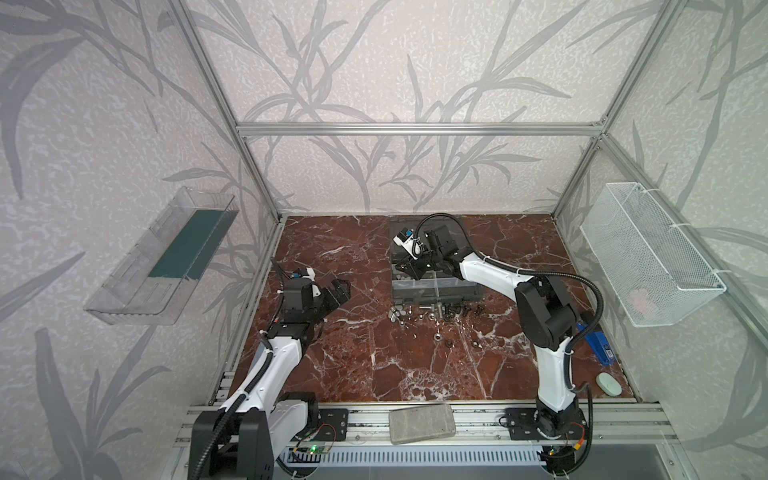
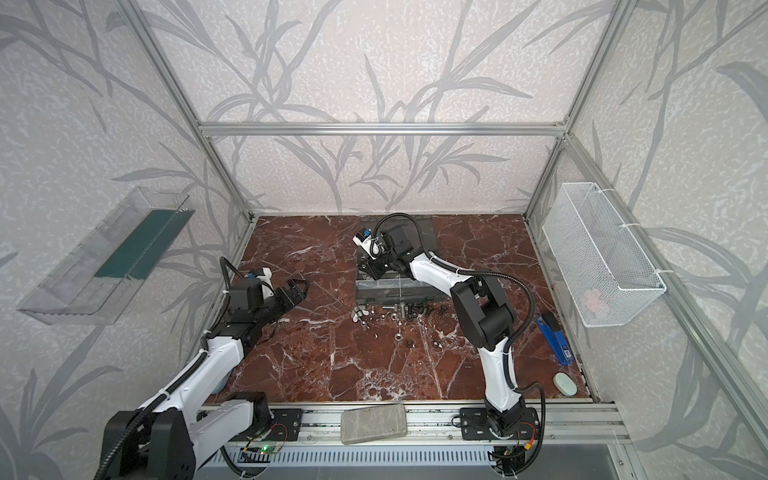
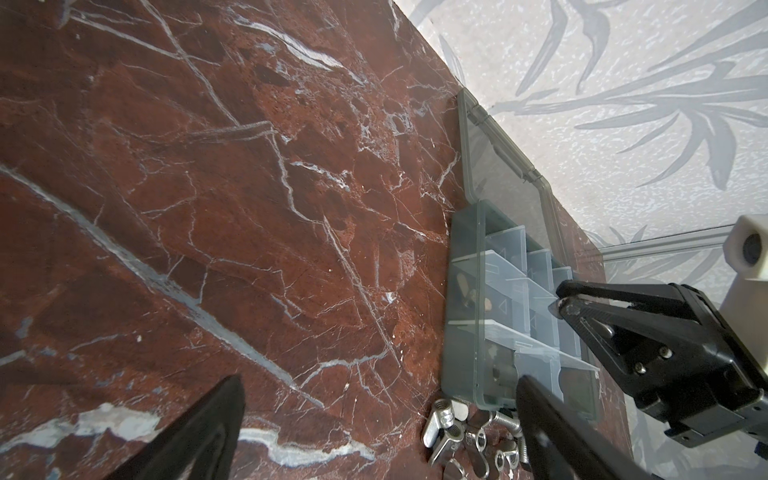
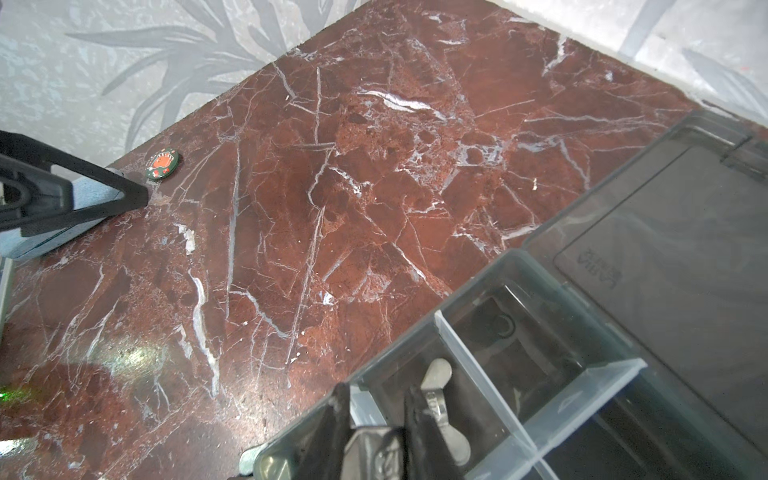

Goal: Sort the screws and nuts into containers
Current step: 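Lower the held wing nut into the box compartment and open the right gripper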

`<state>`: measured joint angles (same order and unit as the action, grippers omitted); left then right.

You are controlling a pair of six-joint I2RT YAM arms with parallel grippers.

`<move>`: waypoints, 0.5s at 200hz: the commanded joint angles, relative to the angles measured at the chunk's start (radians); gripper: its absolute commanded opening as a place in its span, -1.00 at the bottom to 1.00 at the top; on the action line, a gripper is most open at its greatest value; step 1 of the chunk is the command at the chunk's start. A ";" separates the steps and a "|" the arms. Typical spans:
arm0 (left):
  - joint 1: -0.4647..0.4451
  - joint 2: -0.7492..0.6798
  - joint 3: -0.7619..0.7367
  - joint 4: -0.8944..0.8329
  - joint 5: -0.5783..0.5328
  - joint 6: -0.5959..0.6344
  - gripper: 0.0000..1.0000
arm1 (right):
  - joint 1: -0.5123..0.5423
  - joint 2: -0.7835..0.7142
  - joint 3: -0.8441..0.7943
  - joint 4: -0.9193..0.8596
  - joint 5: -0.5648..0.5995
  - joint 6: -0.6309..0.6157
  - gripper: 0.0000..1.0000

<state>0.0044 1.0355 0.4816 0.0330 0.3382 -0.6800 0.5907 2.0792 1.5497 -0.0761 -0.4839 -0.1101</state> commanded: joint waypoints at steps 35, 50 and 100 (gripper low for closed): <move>-0.001 -0.009 -0.006 0.004 -0.013 0.011 0.99 | -0.005 0.048 0.037 0.002 0.004 0.005 -1.00; -0.001 -0.006 -0.005 0.007 -0.012 0.011 0.99 | -0.005 0.049 0.033 0.003 0.016 0.006 -1.00; -0.002 -0.002 -0.003 0.006 -0.007 0.008 0.99 | -0.009 0.062 0.040 -0.007 0.026 0.018 -0.85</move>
<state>0.0044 1.0355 0.4816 0.0349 0.3382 -0.6800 0.5903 2.1242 1.5707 -0.0799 -0.4629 -0.1024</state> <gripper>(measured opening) 0.994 0.208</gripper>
